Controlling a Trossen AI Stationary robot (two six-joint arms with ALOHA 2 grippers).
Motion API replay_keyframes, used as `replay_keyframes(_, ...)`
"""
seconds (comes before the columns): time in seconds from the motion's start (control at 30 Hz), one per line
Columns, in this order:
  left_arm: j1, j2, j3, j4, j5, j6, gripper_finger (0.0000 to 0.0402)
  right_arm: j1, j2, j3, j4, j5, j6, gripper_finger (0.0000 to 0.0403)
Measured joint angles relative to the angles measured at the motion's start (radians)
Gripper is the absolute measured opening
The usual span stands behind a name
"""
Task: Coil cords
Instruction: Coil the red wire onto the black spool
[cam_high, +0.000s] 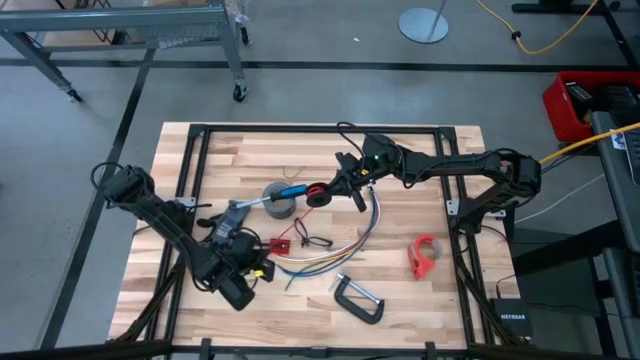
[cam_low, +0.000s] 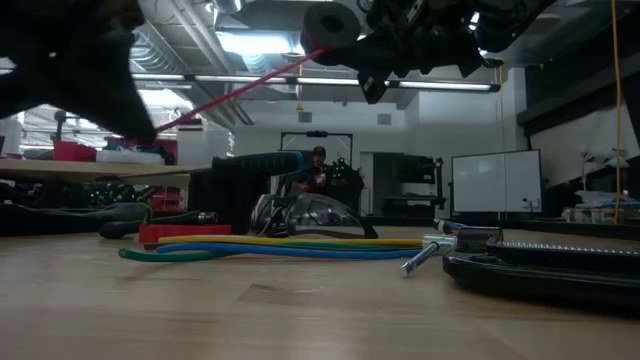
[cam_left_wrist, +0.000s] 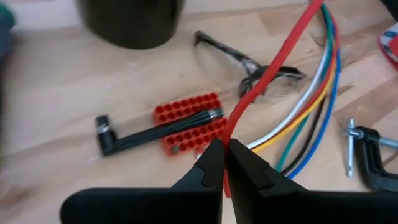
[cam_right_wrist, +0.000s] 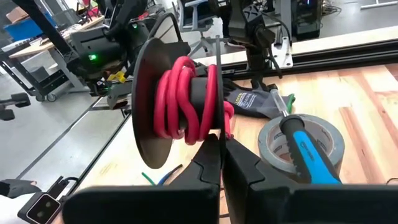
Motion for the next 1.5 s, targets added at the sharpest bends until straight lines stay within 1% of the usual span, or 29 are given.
replay_keyframes(0.17,-0.029,0.0,-0.001,-0.1,-0.009,-0.15,0.0,0.002,0.0,0.001,-0.025,-0.026,0.0,0.0002)
replay_keyframes(0.37,-0.035,0.001,-0.002,-0.154,-0.127,-0.25,0.0,0.001,-0.002,0.002,-0.07,-0.034,0.0,0.0002)
replay_keyframes(0.53,0.003,0.001,-0.002,-0.145,-0.202,-0.287,0.0,0.013,-0.002,0.002,-0.125,-0.034,-0.001,0.0002)
replay_keyframes(0.67,0.047,0.001,-0.002,-0.136,-0.224,-0.271,0.0,0.045,-0.002,0.002,-0.152,-0.016,-0.024,0.0002)
replay_keyframes(0.77,0.076,0.001,-0.002,-0.136,-0.259,-0.255,0.0,0.075,-0.002,0.002,-0.162,0.006,-0.031,0.0002)
replay_keyframes(0.93,0.1,-0.005,-0.002,-0.135,-0.365,-0.26,0.0,0.103,-0.002,0.002,-0.234,0.112,-0.054,0.0002)
replay_keyframes(1.07,0.102,-0.042,-0.002,-0.133,-0.383,-0.227,0.0,0.109,-0.002,0.002,-0.31,0.225,-0.083,0.0002)
replay_keyframes(1.27,0.105,-0.105,-0.001,-0.132,-0.414,-0.144,0.0,0.107,-0.002,0.002,-0.365,0.322,-0.107,0.0002)
replay_keyframes(1.4,0.11,-0.151,-0.001,-0.132,-0.446,-0.09,0.0,0.107,-0.002,0.002,-0.388,0.343,-0.108,0.0002)
replay_keyframes(1.5,0.126,-0.19,-0.001,-0.131,-0.45,-0.032,0.0,0.108,-0.002,0.002,-0.395,0.342,-0.108,0.0002)
